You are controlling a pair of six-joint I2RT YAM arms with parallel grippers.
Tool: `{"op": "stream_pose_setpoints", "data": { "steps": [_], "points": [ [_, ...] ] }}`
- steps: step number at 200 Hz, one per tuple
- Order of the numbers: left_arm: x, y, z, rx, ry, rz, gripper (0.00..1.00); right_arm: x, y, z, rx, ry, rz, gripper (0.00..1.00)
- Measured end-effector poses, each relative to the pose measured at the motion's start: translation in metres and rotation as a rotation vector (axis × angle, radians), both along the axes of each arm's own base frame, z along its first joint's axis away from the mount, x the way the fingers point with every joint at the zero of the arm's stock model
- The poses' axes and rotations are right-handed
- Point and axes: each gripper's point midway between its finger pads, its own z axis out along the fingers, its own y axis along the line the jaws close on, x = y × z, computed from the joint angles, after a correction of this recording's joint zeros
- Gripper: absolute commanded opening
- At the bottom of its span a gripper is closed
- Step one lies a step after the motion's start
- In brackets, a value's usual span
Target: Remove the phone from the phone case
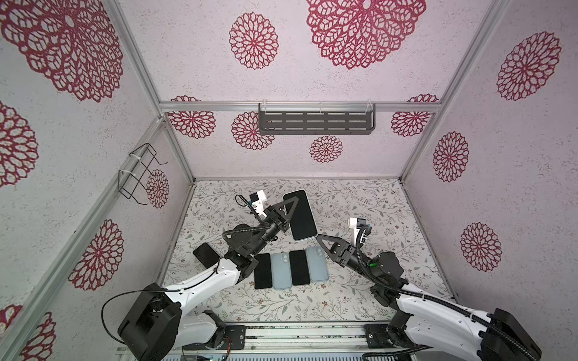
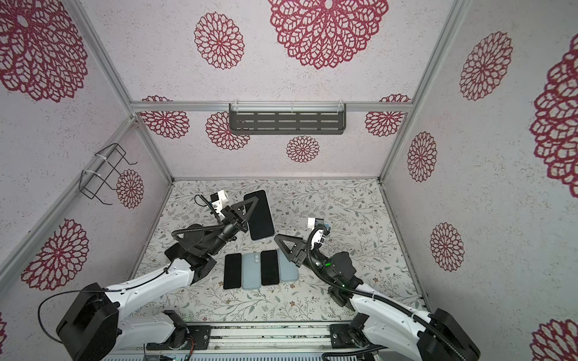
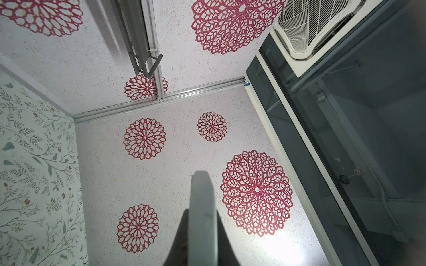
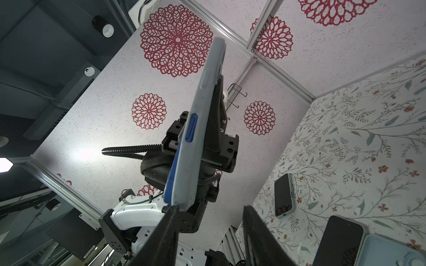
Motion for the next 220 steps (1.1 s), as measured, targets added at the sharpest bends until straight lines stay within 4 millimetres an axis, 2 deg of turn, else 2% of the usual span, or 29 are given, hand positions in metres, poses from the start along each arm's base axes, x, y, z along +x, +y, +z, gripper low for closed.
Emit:
{"op": "stream_pose_setpoints", "data": {
  "steps": [41, 220],
  "points": [
    [0.0002, 0.0002, 0.0, 0.0, -0.001, 0.002, 0.0, -0.0013, -0.0008, 0.0022, 0.008, 0.0, 0.003, 0.52],
    [0.002, -0.0025, -0.0014, -0.003, -0.014, 0.002, 0.0, 0.0021, 0.0029, -0.0002, 0.013, -0.003, 0.004, 0.49]
  ]
}}
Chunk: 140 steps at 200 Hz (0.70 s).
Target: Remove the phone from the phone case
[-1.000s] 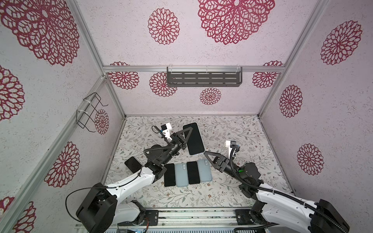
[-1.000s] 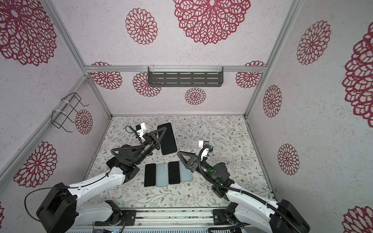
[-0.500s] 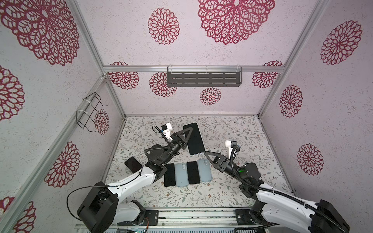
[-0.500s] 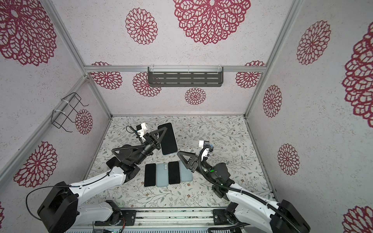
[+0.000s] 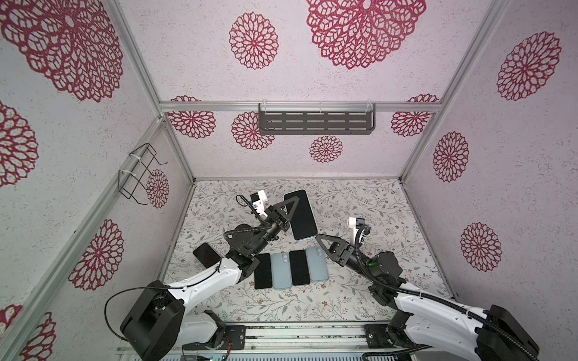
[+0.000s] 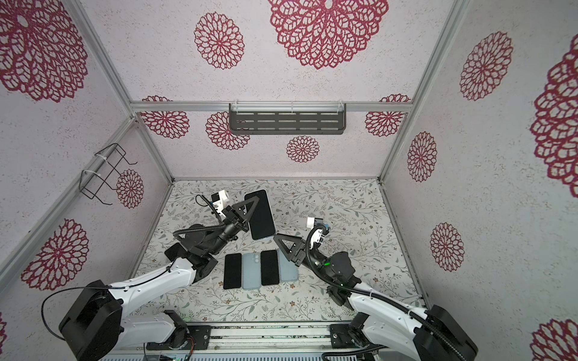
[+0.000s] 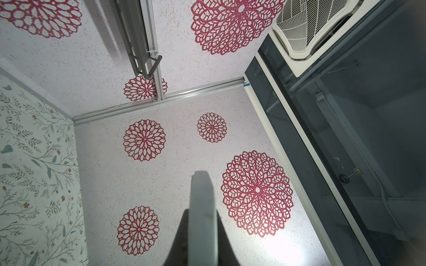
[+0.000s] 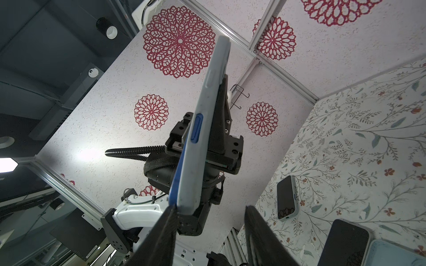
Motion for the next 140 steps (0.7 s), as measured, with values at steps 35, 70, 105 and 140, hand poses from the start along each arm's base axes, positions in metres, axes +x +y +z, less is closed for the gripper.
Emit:
{"op": "stream_pose_setpoints", "data": {
  "steps": [35, 70, 105, 140],
  "points": [
    [0.0, -0.001, 0.0, 0.001, -0.008, 0.002, 0.0, 0.001, 0.001, -0.001, 0.002, -0.002, 0.0, 0.48],
    [0.001, 0.0, 0.001, 0.001, -0.012, 0.01, 0.0, 0.002, 0.003, -0.002, 0.004, -0.004, 0.0, 0.47],
    [0.001, 0.0, 0.001, 0.0, -0.013, 0.017, 0.0, 0.005, 0.005, -0.006, -0.002, 0.002, 0.001, 0.45],
    [-0.004, -0.006, 0.001, 0.004, -0.016, 0.001, 0.0, 0.007, 0.009, -0.011, -0.008, 0.009, 0.003, 0.44]
  ]
}}
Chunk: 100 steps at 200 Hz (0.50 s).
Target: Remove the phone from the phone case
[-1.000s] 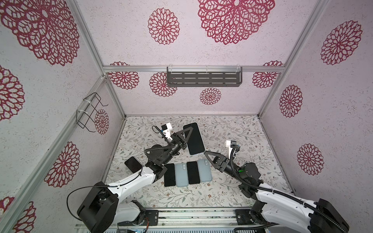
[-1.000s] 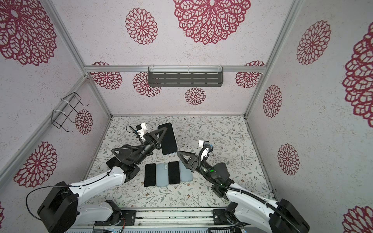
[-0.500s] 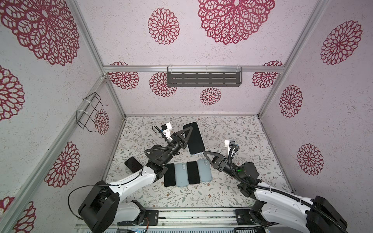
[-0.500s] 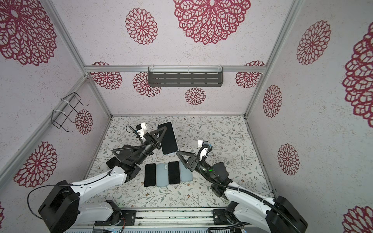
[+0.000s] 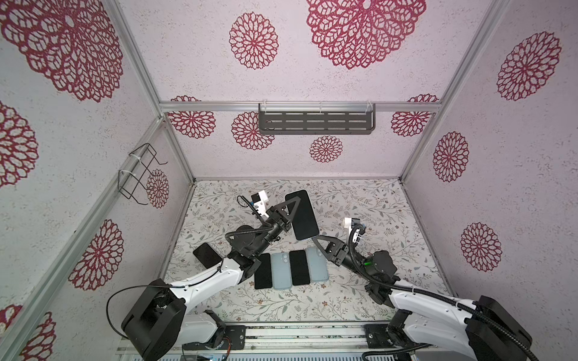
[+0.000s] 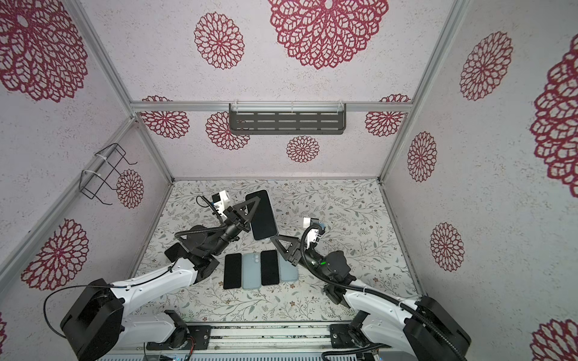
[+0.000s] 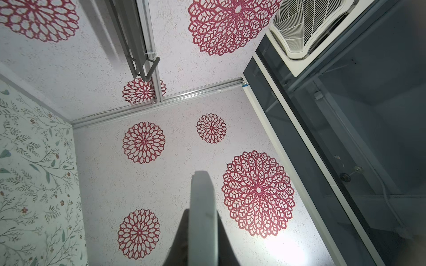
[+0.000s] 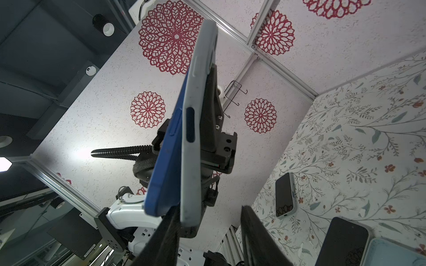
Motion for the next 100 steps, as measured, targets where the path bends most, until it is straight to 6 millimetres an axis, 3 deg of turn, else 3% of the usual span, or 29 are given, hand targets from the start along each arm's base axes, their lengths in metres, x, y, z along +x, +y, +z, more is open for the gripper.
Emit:
{"op": "stream_pose_setpoints", "data": {
  "steps": [38, 100],
  "points": [
    [0.0, 0.0, 0.0, 0.002, -0.001, 0.001, 0.0, -0.001, 0.0, 0.002, 0.009, -0.002, 0.005, 0.4],
    [-0.005, -0.002, -0.012, 0.002, 0.019, -0.014, 0.0, -0.004, -0.007, 0.007, 0.011, 0.0, -0.003, 0.23]
  ]
}}
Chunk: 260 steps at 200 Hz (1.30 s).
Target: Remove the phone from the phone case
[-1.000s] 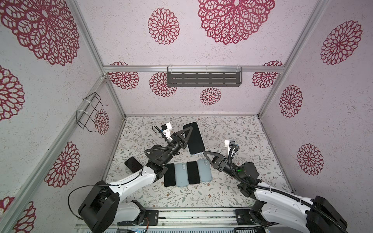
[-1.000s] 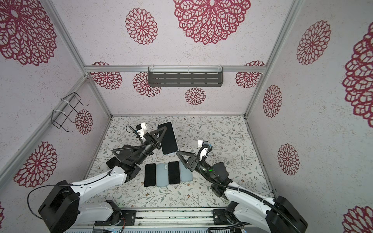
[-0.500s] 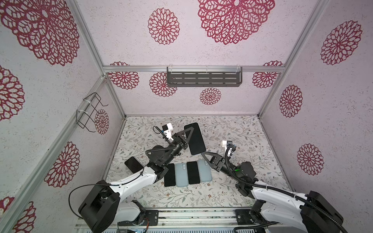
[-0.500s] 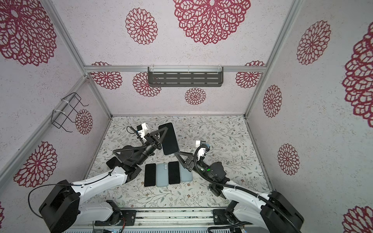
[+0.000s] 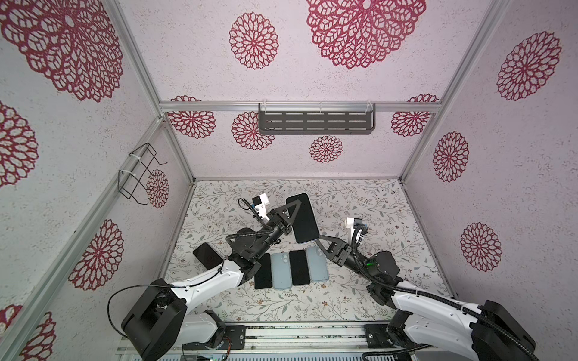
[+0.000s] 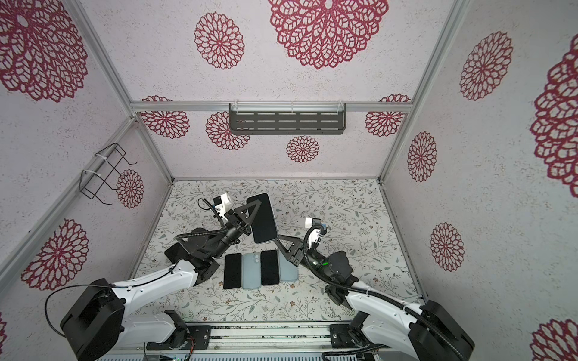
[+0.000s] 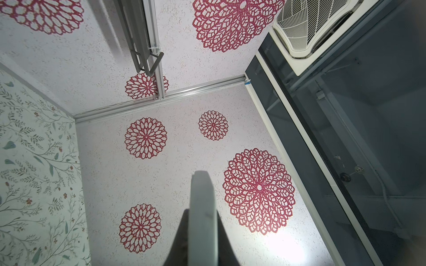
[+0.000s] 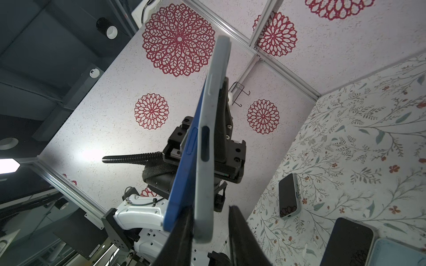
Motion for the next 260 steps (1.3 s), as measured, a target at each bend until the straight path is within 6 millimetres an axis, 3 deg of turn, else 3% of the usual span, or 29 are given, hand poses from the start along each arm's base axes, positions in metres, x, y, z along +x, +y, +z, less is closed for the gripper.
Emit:
{"op": "stream_pose_setpoints", "data": {
  "steps": [48, 60, 68, 93, 123, 160, 209, 260],
  "points": [
    [0.001, -0.008, -0.008, 0.0, 0.005, -0.012, 0.0, 0.001, -0.002, -0.002, 0.006, 0.025, 0.001, 0.01],
    [0.003, -0.01, -0.013, 0.006, 0.011, -0.014, 0.0, 0.001, -0.003, -0.005, 0.0, 0.035, -0.001, 0.0],
    [0.004, -0.013, -0.016, 0.013, 0.018, -0.018, 0.12, 0.001, -0.004, -0.008, -0.009, 0.045, -0.004, 0.0],
    [0.005, -0.024, -0.036, 0.061, 0.057, -0.042, 0.35, -0.001, -0.013, -0.02, -0.066, 0.084, -0.038, 0.0],
    [0.012, -0.042, -0.07, 0.135, 0.126, -0.07, 0.54, -0.003, -0.027, -0.034, -0.139, 0.129, -0.092, 0.0],
    [0.025, -0.065, -0.102, 0.253, 0.188, -0.098, 0.67, 0.0, -0.041, -0.064, -0.241, 0.204, -0.168, 0.0],
    [0.033, -0.079, -0.112, 0.406, 0.2, -0.11, 0.84, 0.004, -0.068, -0.084, -0.297, 0.272, -0.293, 0.0],
    [0.038, -0.093, -0.136, 0.584, 0.207, -0.128, 0.9, 0.012, -0.091, -0.109, -0.349, 0.339, -0.406, 0.0]
  ]
}}
